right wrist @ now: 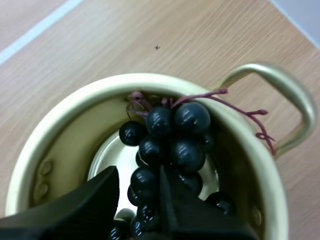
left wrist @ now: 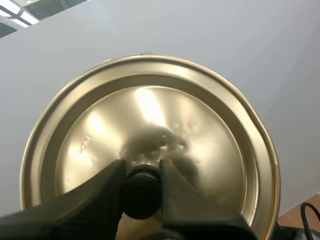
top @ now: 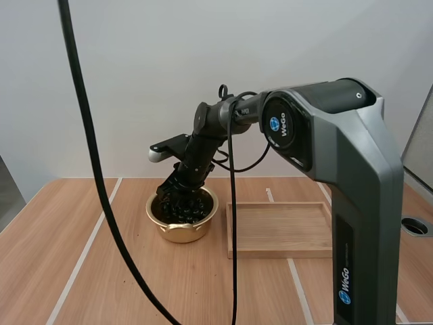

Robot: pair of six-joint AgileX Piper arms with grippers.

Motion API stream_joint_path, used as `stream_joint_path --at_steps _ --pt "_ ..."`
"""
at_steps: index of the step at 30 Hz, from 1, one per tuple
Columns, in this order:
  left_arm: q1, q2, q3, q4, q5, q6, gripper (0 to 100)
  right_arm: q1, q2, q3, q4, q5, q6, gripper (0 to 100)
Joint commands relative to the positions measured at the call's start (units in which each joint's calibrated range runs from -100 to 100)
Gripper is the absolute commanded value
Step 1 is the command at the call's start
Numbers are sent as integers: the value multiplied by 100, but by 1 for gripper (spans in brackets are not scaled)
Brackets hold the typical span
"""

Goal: Open the pot, put the grape inside, and close it

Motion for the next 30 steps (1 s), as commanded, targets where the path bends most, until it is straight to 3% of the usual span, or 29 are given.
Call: stream_joint_path --at_steps 1,14,30 --pt "-10 -31 -44 16 -75 -20 0 3 48 13 33 31 -46 48" --pt "-10 -31 -44 16 -75 -20 0 3 37 23 174 87 -46 48" --pt "-10 -31 -44 50 -77 -20 0 -17 -1068 23 65 25 -46 48"
